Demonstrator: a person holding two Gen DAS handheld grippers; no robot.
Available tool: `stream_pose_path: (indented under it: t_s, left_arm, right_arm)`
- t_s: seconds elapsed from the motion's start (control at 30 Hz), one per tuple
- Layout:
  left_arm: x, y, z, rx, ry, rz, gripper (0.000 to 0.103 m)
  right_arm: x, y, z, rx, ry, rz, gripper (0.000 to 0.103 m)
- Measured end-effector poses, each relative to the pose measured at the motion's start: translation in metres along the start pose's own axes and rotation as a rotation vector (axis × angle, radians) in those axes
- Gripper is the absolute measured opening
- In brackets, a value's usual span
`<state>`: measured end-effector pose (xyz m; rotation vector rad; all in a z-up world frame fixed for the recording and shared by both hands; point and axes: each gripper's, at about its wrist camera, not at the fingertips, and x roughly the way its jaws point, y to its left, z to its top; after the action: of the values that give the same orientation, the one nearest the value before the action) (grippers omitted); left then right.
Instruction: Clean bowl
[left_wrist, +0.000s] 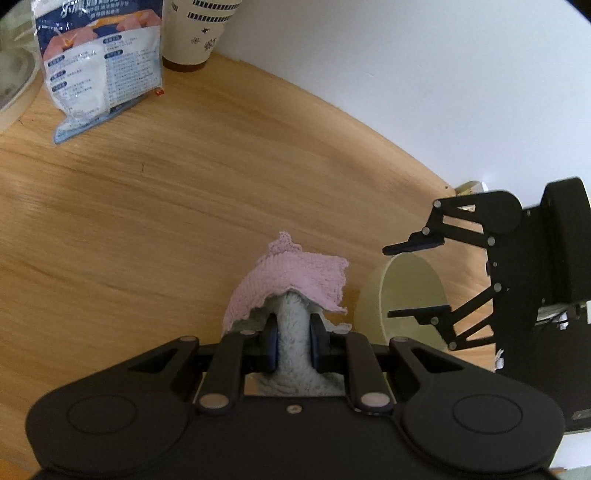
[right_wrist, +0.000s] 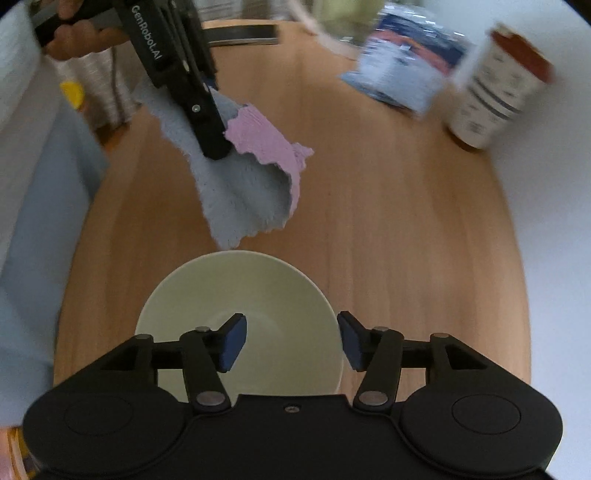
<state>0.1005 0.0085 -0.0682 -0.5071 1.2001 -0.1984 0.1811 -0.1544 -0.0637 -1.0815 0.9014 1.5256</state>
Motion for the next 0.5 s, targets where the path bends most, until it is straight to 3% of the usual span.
stream_pose_path:
  t_s: [0.23, 0.5]
  left_arm:
    - [0.001, 0.001, -0.002, -0.047, -0.004, -0.006, 0.015]
    - [0.003, 0.004, -0.002, -0.099, -0.009, 0.009, 0.015]
  right_arm:
    - [0.014, -0.013, 0.016, -0.194, 0.076, 0.076, 0.059]
    - [0.031, -0.018, 0.035, -0.336, 0.178, 0.236, 0.057]
